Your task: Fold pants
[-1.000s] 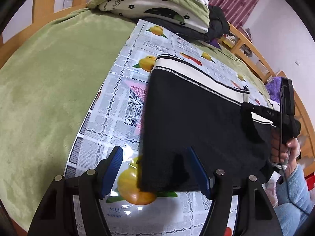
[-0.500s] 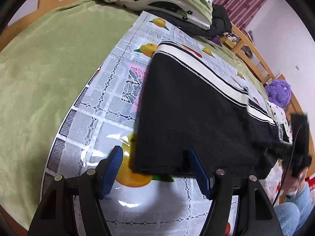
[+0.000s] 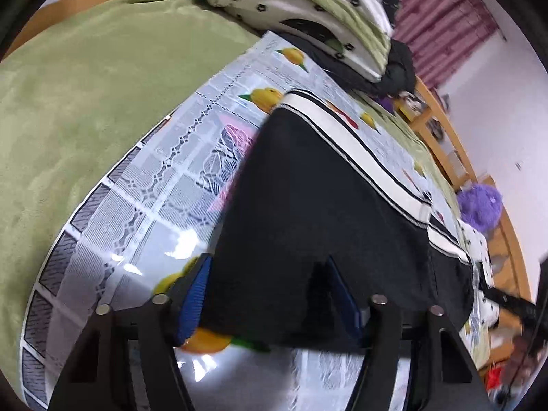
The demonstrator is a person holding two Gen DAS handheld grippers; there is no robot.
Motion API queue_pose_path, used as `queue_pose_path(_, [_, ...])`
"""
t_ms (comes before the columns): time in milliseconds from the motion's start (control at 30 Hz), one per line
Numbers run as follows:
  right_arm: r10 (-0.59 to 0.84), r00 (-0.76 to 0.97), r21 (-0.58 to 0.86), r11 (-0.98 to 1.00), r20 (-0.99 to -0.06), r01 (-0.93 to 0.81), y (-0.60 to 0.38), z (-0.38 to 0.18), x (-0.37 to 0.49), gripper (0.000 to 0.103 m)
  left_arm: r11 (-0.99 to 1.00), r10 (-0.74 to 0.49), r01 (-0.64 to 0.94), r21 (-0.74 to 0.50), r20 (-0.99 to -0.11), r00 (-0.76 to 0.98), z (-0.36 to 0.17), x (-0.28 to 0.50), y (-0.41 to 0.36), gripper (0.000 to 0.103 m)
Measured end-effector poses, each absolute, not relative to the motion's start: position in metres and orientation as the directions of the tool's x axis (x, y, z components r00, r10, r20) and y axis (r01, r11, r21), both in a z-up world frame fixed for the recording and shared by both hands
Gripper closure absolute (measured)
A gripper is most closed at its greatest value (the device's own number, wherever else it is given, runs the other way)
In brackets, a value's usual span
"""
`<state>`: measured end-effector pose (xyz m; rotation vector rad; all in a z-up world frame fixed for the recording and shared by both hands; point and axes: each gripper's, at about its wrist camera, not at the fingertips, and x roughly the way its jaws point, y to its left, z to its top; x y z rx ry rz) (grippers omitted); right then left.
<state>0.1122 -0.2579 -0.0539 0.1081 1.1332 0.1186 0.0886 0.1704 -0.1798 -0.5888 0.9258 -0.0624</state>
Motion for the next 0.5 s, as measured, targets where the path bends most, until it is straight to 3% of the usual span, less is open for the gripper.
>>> queue_pose_path(33, [0.156, 0.422, 0.187, 0.982, -0.893, 0.033, -0.271, -0.054, 0.112, 0.066, 0.851, -0.279, -0.210, -0.482, -0.753, 0.597, -0.177, 0.093, 0.168, 0.053])
queue_pose_path(100, [0.249, 0.438, 0.348, 0.924, -0.864, 0.161, -0.301, -0.064, 0.104, 0.066, 0.865, -0.267, -0.205, -0.457, -0.768, 0.582, -0.167, 0.099, 0.166, 0.072])
queue_pose_path(167, [0.283, 0.446, 0.405, 0.891, -0.849, 0.206, -0.317, -0.073, 0.096, 0.066, 0.881, -0.271, -0.177, -0.439, -0.774, 0.573, -0.149, 0.102, 0.161, 0.080])
queue_pose_path(333, [0.157, 0.462, 0.297, 0.922, -0.873, 0.249, -0.358, -0.096, 0.083, 0.066, 0.945, -0.193, -0.092, -0.315, -0.759, 0.622, -0.077, 0.109, 0.119, 0.083])
queue_pose_path(433, [0.221, 0.474, 0.397, 0.863, -0.852, 0.312, -0.402, -0.101, 0.077, 0.066, 0.963, -0.173, -0.044, -0.266, -0.736, 0.655, -0.040, 0.114, 0.076, 0.083])
queue_pose_path(500, [0.180, 0.485, 0.384, 0.848, -0.856, 0.364, -0.427, -0.101, 0.072, 0.066, 0.972, -0.173, -0.003, -0.234, -0.724, 0.668, -0.022, 0.116, 0.044, 0.084])
